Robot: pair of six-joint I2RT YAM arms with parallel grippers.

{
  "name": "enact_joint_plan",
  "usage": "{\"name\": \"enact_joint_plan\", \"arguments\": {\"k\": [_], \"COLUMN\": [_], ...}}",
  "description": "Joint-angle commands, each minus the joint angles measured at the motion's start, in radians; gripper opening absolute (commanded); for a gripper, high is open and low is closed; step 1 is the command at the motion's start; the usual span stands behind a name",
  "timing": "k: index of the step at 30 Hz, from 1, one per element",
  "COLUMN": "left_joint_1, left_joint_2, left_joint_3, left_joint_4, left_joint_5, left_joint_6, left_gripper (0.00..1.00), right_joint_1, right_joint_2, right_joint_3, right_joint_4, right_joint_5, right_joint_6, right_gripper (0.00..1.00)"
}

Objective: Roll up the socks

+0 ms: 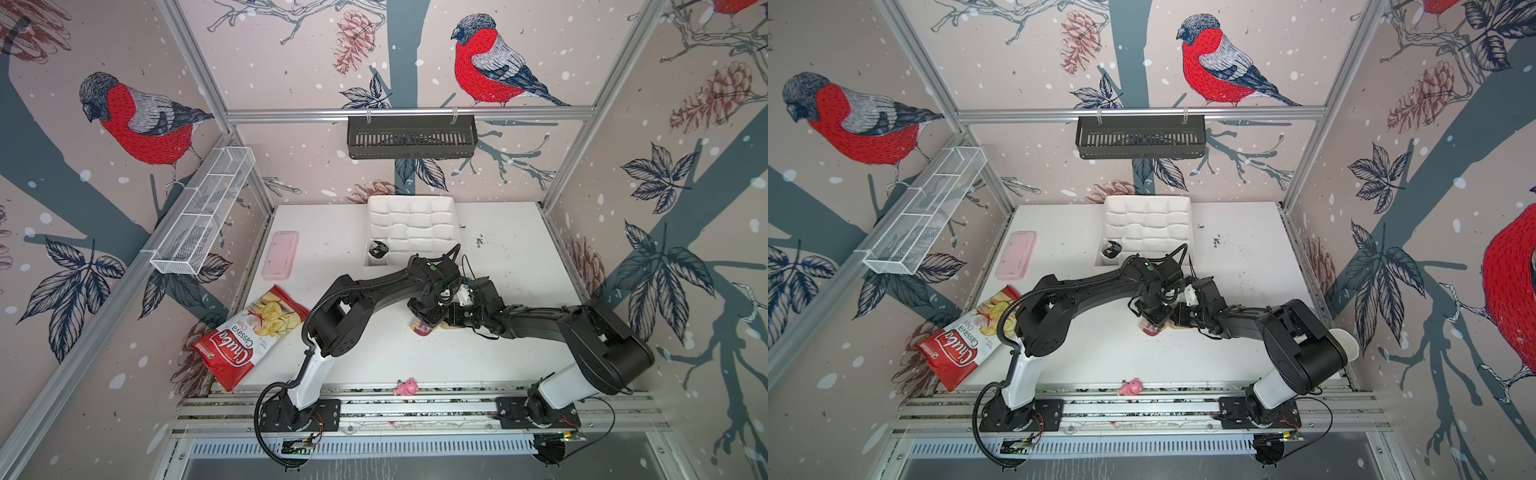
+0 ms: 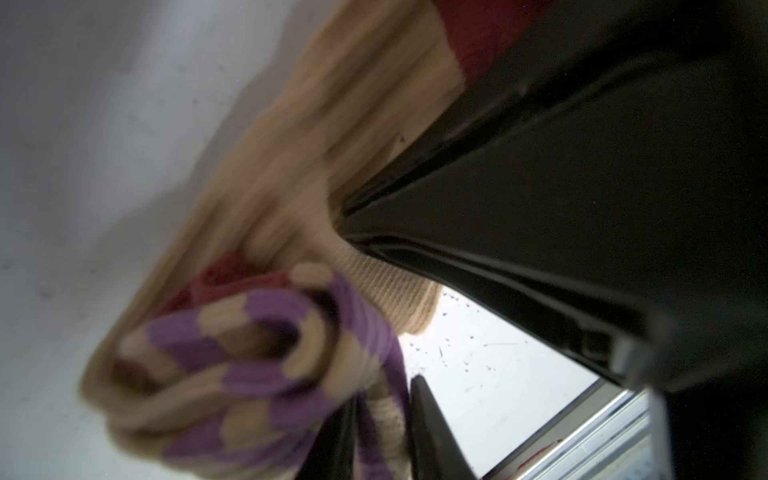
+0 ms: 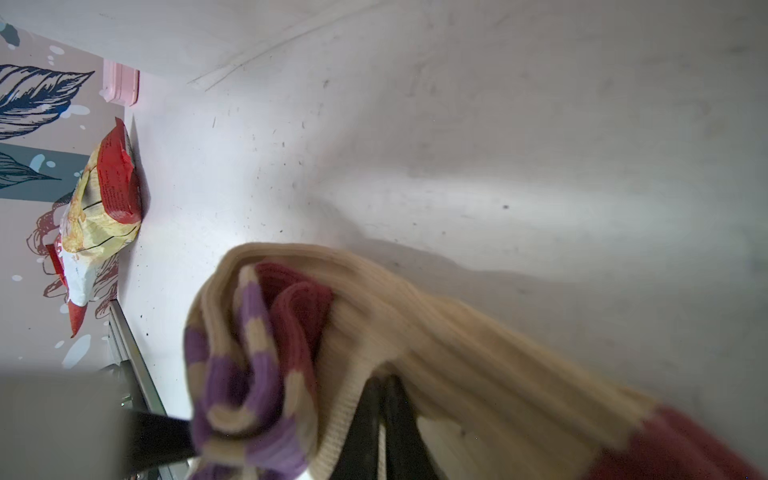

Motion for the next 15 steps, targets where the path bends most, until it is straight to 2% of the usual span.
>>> {"name": "enact_joint_plan", "arguments": {"k": [1, 8, 15], "left_joint_1": [0.020, 0.090, 0.129], "left_joint_2": [0.012, -0.045, -0.122], "left_joint_3": [-0.042, -0.203, -0.294], "left_joint_4": [0.130, 0.344, 0.481], "left_joint_5": [0.119, 0.189, 0.231], "left_joint_6": [0.019, -0.060, -0.113], "left_gripper": [0.24, 0.24, 0.22], "right_joint_1": [0.002, -0.021, -0.031], "right_joint_2": [-0.013, -0.123, -0.183], "right_joint_3": [-0.009, -0.026, -0.032], "right_joint_4": [-0.058, -0.077, -0.081], "right_joint_5": [-0.007, -0.050, -0.090], "right_joint_6": [-0.029, -0.024, -0.025], "right_gripper": [0.10, 0.12, 0.18]}}
